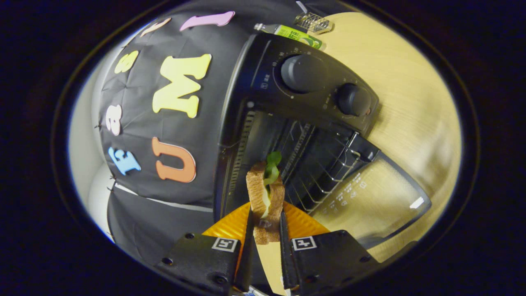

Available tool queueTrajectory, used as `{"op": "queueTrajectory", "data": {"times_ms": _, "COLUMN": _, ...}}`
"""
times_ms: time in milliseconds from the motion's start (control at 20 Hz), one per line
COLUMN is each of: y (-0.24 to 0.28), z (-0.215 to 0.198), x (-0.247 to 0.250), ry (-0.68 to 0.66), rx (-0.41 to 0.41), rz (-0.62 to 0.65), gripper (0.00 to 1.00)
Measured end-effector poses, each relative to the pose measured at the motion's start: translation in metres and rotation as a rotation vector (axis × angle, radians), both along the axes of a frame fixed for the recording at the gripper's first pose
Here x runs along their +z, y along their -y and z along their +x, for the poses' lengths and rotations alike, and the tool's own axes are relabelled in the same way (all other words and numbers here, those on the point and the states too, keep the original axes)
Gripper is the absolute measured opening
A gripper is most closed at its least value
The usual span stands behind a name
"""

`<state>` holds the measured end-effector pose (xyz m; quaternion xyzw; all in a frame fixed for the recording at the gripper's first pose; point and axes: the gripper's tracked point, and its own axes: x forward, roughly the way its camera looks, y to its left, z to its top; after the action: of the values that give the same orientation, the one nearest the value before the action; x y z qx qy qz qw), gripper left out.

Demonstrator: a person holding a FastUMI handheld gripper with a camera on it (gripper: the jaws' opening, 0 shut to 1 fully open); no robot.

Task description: Open the toaster oven, put the food inside, and close the toaster oven door.

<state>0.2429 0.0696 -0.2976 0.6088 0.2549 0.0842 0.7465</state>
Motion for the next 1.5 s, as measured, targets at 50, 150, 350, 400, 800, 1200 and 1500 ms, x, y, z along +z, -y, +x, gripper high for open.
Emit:
{"op": "queueTrajectory", "data": {"times_ms": 50, "y": 0.000, "z": 0.007, "x": -0.002, "ry": 0.007, "rx": -0.021, "rz": 0.008, "gripper": 0.35}}
{"op": "queueTrajectory", "data": {"times_ms": 150, "y": -0.002, "z": 0.020, "x": -0.007, "ry": 0.018, "rx": -0.059, "rz": 0.016, "gripper": 0.38}}
{"op": "queueTrajectory", "data": {"times_ms": 350, "y": -0.005, "z": 0.036, "x": -0.021, "ry": -0.005, "rx": -0.096, "rz": 0.004, "gripper": 0.46}}
{"op": "queueTrajectory", "data": {"times_ms": 400, "y": -0.013, "z": 0.035, "x": -0.021, "ry": -0.006, "rx": -0.078, "rz": 0.002, "gripper": 0.49}}
{"op": "queueTrajectory", "data": {"times_ms": 800, "y": -0.029, "z": 0.011, "x": -0.008, "ry": -0.061, "rx": 0.046, "rz": -0.205, "gripper": 0.96}}
{"op": "queueTrajectory", "data": {"times_ms": 1200, "y": -0.023, "z": -0.030, "x": -0.024, "ry": -0.197, "rx": 0.141, "rz": -0.408, "gripper": 0.97}}
{"op": "queueTrajectory", "data": {"times_ms": 1500, "y": -0.028, "z": -0.068, "x": -0.001, "ry": -0.157, "rx": 0.230, "rz": -0.560, "gripper": 0.97}}
